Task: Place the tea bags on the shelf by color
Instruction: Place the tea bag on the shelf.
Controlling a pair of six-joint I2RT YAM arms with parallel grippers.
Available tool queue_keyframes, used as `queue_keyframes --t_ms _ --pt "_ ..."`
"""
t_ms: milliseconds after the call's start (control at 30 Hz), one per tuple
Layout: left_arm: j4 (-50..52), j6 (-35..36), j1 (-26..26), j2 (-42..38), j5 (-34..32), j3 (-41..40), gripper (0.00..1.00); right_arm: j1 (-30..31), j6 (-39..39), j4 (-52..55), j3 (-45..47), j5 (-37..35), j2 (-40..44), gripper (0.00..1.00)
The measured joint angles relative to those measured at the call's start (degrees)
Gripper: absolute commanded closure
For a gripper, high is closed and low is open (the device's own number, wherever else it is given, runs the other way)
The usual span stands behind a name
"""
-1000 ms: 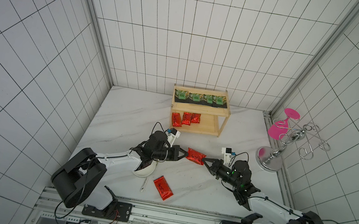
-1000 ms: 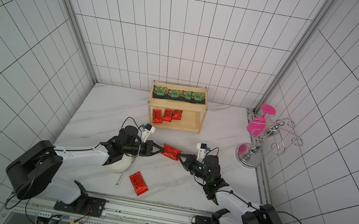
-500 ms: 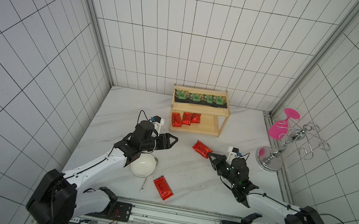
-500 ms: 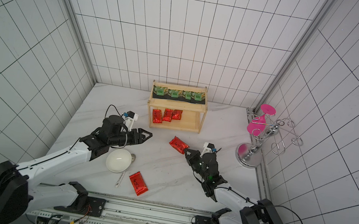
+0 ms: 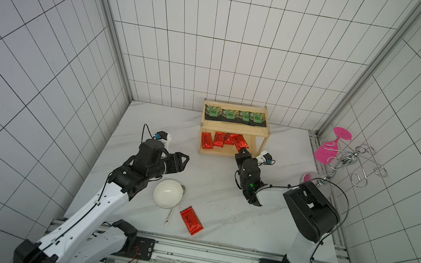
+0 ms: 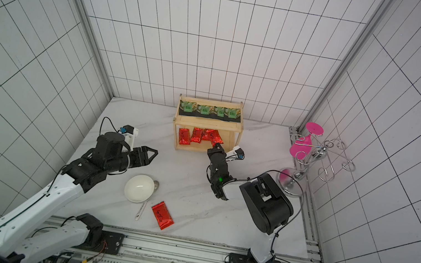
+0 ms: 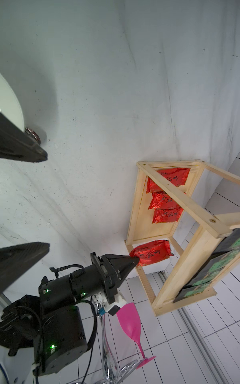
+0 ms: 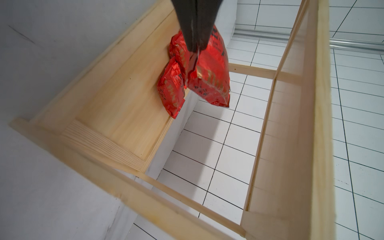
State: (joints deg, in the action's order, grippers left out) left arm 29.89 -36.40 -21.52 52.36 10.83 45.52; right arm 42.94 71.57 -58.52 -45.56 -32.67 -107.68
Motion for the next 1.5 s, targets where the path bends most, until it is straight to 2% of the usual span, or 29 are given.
queue_keyframes --t_ms 167,333,833,1167,1300,1500 --pt "2.01 0.66 -1.42 -0.09 -1.79 0.00 0.35 -0.09 1.22 1.14 -4.24 -6.60 -5.03 1.00" --pt "2.60 0.92 -1.77 -0.39 -2.29 0.00 0.35 -0.15 4.52 3.45 -7.54 -9.07 -9.14 1.00" --pt "3.78 1.31 -1.75 -0.76 -3.58 0.00 0.35 -1.38 15.63 10.14 -14.91 -9.73 -16.72 0.93" --pt "3.78 1.40 -1.70 -0.76 -3.72 0.00 0.35 -1.73 19.80 12.20 -18.03 -8.79 -18.99 0.88" --pt "3.78 1.46 -1.68 -0.76 -3.72 0.00 0.35 -1.73 20.92 12.59 -18.32 -8.13 -19.80 0.83" --pt "3.80 1.51 -1.60 -0.76 -3.74 0.00 0.35 -1.86 22.01 10.80 -18.43 -7.10 -19.69 0.62"
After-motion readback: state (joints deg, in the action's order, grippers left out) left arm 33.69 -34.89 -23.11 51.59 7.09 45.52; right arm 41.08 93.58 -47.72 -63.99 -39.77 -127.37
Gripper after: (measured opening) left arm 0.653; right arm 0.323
